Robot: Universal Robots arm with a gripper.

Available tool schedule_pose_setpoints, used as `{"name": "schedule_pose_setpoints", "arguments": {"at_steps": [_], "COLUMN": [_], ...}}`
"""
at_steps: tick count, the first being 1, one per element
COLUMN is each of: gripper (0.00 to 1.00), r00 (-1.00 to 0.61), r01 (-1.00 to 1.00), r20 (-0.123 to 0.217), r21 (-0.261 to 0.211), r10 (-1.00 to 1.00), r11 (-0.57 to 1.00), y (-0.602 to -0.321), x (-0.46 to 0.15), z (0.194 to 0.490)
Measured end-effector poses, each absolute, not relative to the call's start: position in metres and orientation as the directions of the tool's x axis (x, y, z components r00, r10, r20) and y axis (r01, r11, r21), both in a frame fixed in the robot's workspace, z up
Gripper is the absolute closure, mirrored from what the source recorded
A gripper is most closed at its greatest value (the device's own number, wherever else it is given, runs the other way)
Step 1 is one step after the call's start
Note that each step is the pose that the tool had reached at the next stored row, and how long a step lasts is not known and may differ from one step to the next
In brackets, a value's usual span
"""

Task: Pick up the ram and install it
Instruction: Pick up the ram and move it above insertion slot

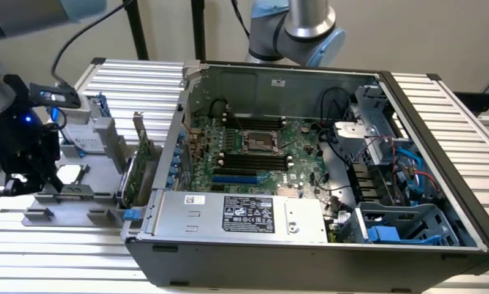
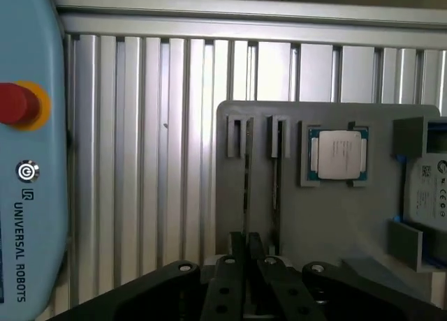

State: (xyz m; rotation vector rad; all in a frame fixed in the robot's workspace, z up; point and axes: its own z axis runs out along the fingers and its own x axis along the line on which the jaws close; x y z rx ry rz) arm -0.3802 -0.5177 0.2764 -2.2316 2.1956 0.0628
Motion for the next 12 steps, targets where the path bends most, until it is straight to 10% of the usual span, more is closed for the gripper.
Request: {"name": "schedule_pose_setpoints", "arguments": {"at_steps": [12], "gripper": [0.86], "r00": [0.016], "r01": [-1.0], "r20": [-0.036], "r21": [0.021], "r10": [-0.999], "r11": [-0.017], "y": [-0.518], "x": [-0.37], "z": [0.331]}}
